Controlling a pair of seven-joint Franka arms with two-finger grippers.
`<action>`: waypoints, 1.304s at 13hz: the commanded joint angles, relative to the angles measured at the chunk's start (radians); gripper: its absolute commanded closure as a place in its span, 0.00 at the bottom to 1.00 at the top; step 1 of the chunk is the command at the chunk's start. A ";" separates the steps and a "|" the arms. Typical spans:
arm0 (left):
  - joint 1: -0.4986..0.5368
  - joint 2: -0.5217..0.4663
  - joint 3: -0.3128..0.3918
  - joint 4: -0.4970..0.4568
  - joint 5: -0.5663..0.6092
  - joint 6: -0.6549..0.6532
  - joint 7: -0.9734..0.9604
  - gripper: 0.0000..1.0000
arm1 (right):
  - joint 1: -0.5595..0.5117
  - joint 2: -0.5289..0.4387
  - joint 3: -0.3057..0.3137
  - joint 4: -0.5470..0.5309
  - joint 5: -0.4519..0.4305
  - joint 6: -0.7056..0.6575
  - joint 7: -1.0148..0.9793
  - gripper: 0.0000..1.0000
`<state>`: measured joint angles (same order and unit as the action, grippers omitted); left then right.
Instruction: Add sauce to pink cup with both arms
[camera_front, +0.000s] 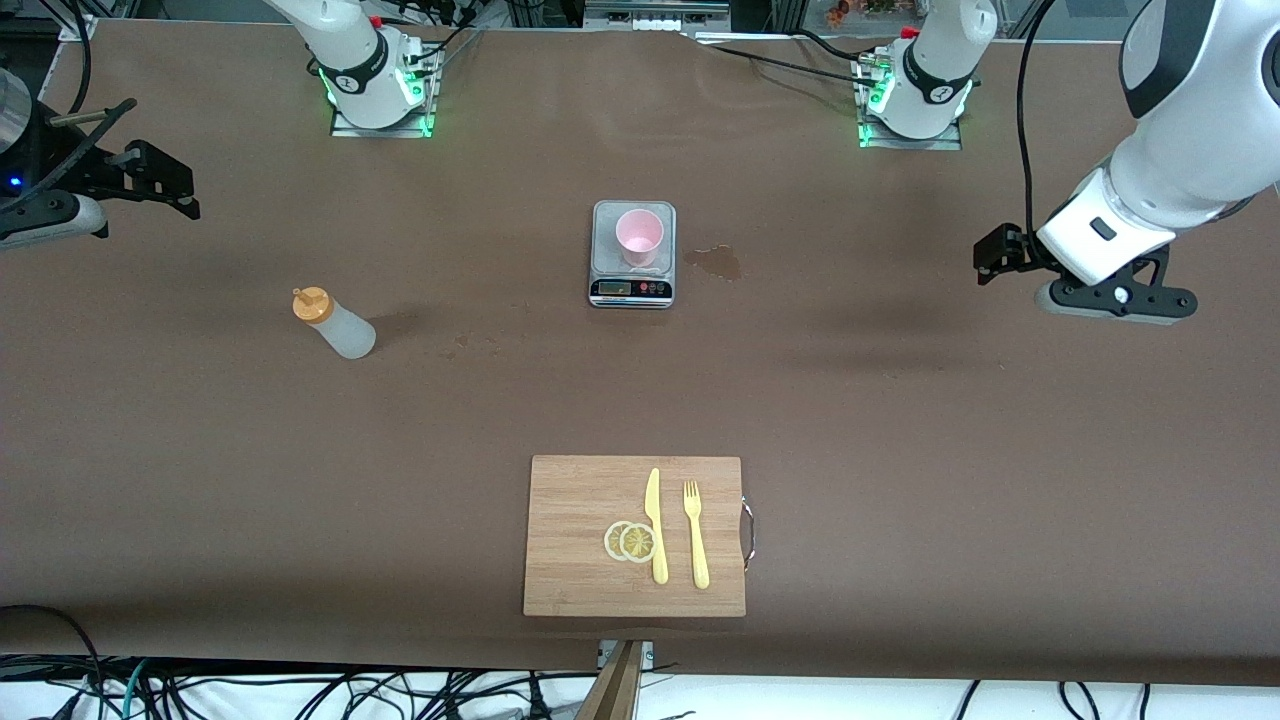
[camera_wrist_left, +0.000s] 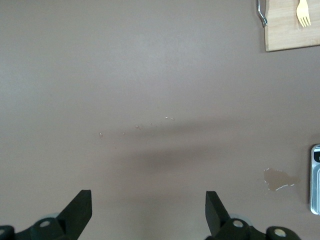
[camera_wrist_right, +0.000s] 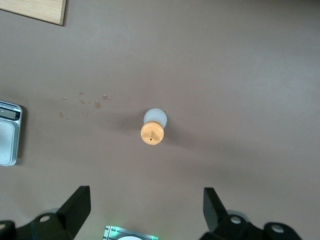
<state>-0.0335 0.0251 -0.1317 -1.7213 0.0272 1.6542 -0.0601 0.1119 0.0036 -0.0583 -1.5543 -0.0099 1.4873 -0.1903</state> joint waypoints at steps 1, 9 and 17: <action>-0.008 -0.045 0.012 -0.029 -0.025 -0.033 0.019 0.00 | 0.002 0.006 0.002 0.020 0.001 -0.005 0.017 0.00; -0.019 -0.040 0.006 -0.012 -0.058 -0.040 0.033 0.00 | 0.002 0.006 0.002 0.020 0.001 -0.005 0.017 0.00; -0.022 -0.040 0.004 -0.011 -0.059 -0.043 0.031 0.00 | -0.001 0.006 0.000 0.020 0.001 -0.004 0.018 0.00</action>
<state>-0.0489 -0.0014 -0.1332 -1.7295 -0.0128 1.6243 -0.0524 0.1118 0.0036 -0.0583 -1.5543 -0.0099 1.4873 -0.1893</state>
